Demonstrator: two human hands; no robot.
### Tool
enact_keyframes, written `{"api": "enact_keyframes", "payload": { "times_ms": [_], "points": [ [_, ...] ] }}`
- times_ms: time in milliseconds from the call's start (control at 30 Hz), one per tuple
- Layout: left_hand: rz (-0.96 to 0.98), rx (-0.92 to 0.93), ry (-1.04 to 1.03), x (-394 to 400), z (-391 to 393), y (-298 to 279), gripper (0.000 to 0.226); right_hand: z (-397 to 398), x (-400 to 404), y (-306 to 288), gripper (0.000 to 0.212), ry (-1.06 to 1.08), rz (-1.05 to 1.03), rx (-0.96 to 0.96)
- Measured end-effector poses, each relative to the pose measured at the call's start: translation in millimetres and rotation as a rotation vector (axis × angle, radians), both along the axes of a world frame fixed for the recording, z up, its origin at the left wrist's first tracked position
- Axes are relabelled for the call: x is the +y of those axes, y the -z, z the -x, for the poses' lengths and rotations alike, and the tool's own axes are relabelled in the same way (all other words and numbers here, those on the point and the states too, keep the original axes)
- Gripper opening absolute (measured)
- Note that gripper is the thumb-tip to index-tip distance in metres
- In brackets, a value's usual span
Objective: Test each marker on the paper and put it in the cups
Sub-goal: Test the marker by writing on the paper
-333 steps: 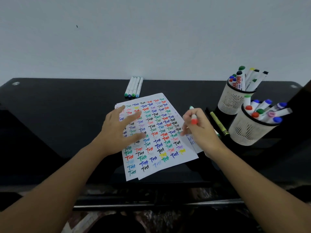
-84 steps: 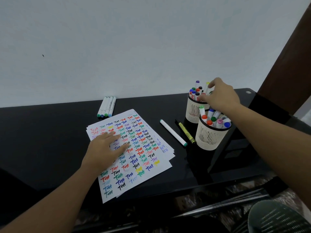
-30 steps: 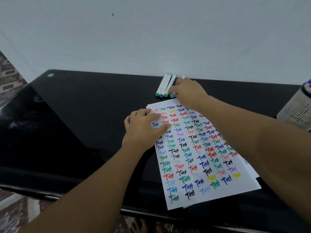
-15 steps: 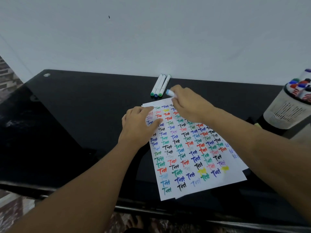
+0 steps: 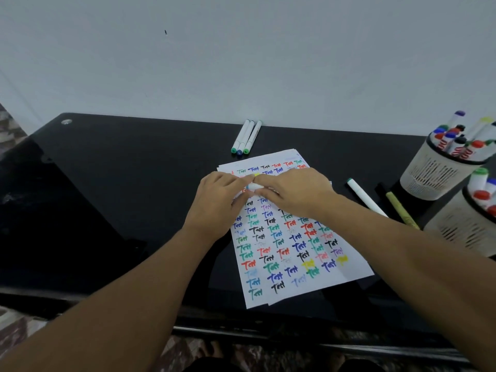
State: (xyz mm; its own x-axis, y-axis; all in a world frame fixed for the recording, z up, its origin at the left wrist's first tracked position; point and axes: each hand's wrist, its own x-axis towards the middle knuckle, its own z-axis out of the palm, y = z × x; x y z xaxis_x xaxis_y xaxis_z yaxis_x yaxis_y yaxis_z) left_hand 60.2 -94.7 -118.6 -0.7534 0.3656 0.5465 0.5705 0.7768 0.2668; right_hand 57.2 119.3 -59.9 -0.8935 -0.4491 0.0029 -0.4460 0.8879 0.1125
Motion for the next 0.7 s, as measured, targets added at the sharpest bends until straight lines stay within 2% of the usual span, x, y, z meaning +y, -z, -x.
{"api": "enact_keyframes", "payload": {
  "times_ms": [133,200,267,400,500,600,700],
  "points": [
    [0.011,-0.008,0.015,-0.5,0.1,-1.1,0.027,-1.5,0.5,-0.6,0.048,0.040,-0.014,-0.051],
    [-0.008,-0.039,-0.004,0.0,-0.1,-2.6,0.026,-6.3,3.0,0.9,0.044,0.071,0.056,-0.056],
    [-0.014,-0.078,-0.033,-0.2,0.5,-3.1,0.028,-14.5,9.1,-1.2,0.032,0.143,0.281,-0.121],
    [0.005,-0.182,-0.053,-1.2,4.0,-2.1,0.034,-38.3,30.8,-7.6,0.020,0.341,0.919,-0.278],
    [-0.042,-0.242,-0.063,-0.5,1.7,-1.4,0.040,-59.1,45.0,-6.6,0.033,0.476,1.278,-0.303],
    [-0.086,-0.351,-0.093,0.3,0.8,-5.7,0.056,-79.5,60.3,1.2,0.041,0.512,1.430,-0.350],
    [-0.089,-0.542,-0.119,2.8,-1.4,-19.1,0.078,-97.0,73.0,10.5,0.037,0.483,1.396,-0.249]
  ]
}}
